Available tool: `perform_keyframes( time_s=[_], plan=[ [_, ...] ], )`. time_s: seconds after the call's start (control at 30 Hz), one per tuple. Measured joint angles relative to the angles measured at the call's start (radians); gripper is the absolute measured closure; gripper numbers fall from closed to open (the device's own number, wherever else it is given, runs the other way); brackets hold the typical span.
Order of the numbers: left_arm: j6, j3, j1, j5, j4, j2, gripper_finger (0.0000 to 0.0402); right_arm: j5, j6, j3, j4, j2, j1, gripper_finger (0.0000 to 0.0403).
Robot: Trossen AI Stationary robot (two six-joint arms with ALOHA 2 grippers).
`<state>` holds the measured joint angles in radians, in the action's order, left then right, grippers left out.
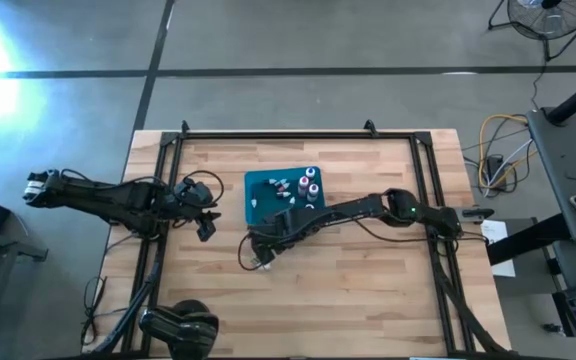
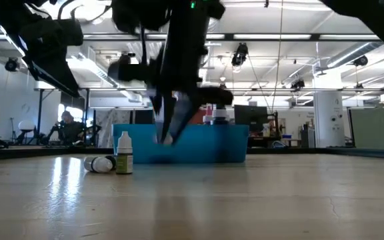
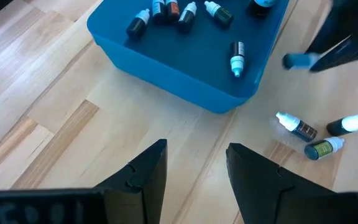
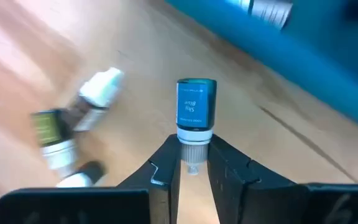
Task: Pick & Place food coloring
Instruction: Put the small sky blue food coloring bottle into the blue bin, then put the small light green food coloring bottle into the blue bin
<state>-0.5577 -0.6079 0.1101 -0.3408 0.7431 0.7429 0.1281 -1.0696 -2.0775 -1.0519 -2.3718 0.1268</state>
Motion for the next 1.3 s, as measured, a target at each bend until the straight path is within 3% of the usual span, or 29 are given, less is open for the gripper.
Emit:
perform_keyframes(
  time_s=[0.27,0.4,0.6,0.83,0.97,1.1,1.3],
  plan=[
    [-0.024,0.001,0.0,0.0,0.038,-0.003,0.0259,0.195,0.039,-0.049,0.029,0.147,-0.04,0.0339],
    [-0.05,0.004,0.0,0.0,0.051,-0.005,0.0259,0.185,0.079,-0.055,0.047,0.168,-0.122,0.0301],
    [-0.061,0.007,0.0,0.008,0.038,0.0,0.0259,0.107,0.117,-0.062,-0.01,0.19,-0.172,0.0209],
    [0.004,0.008,-0.017,-0.017,-0.144,0.046,0.0259,0.258,0.326,-0.063,-0.246,0.218,-0.105,0.014],
    [0.044,0.008,-0.036,0.01,-0.324,0.14,0.0259,0.247,0.452,-0.045,-0.377,0.22,-0.071,0.0135],
    [-0.134,0.007,-0.057,0.108,-0.448,0.29,0.0259,0.211,0.504,0.019,-0.467,0.227,-0.052,0.0143],
    [-0.467,-0.051,-0.032,0.211,-0.399,0.48,0.0259,0.205,0.546,0.213,-0.443,0.318,-0.012,0.0152]
  ],
)
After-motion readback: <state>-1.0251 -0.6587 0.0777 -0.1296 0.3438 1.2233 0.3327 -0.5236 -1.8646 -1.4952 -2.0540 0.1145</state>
